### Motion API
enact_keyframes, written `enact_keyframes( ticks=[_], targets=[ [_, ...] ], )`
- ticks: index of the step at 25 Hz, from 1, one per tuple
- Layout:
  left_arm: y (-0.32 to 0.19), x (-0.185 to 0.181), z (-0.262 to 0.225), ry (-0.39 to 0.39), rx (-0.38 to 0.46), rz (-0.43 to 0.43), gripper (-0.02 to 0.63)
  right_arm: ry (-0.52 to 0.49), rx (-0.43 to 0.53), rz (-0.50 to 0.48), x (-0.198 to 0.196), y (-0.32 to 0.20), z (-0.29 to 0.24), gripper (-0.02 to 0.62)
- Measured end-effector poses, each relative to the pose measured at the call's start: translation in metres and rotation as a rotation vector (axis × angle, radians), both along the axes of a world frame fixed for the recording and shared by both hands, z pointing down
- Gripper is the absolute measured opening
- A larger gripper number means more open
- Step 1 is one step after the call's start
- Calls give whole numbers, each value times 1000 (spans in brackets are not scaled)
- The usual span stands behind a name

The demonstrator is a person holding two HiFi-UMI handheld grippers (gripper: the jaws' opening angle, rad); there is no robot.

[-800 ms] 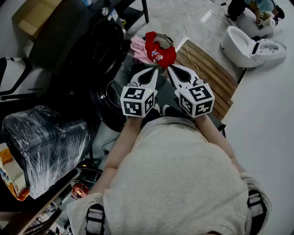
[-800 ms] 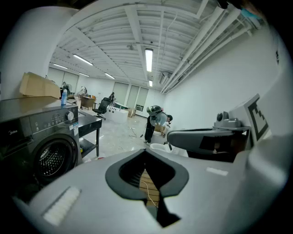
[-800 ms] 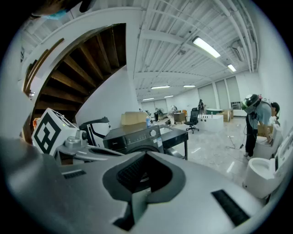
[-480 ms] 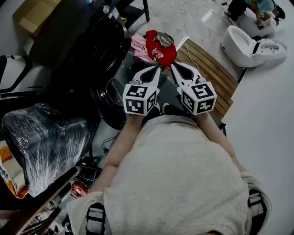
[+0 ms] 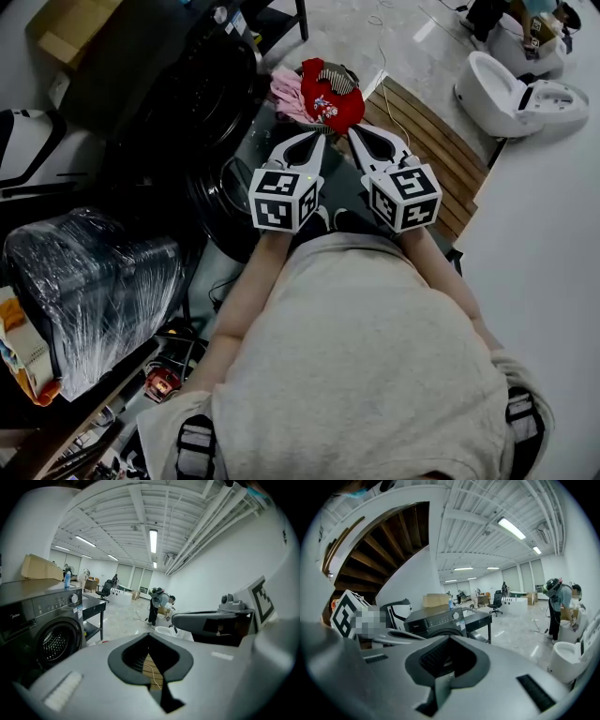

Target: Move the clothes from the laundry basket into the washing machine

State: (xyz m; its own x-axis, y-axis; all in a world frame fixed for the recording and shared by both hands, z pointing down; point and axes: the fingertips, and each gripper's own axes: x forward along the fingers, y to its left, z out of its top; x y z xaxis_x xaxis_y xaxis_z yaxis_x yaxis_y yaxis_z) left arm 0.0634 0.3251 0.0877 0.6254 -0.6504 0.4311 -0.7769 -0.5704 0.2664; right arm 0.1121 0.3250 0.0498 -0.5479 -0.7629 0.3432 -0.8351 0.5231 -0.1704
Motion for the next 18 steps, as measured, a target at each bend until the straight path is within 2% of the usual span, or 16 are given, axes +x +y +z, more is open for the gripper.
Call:
enact_keyframes(
  ticks=[4,9,15,18],
  targets=[
    [-8,-20,2,6,-1,-14,11,-43,11,15,-12,-11,-3,9],
    [-21,-42,7,37,-5,-35,11,-31,-22,5,-33,-15,8,9],
    [-30,-50,15,118,-30,-60,11,-28,-61,26,-32,-21,23,9],
    [-42,-51,26,110,-53,-54,11,-19,-83,17,-37,-35,33,9]
  ],
)
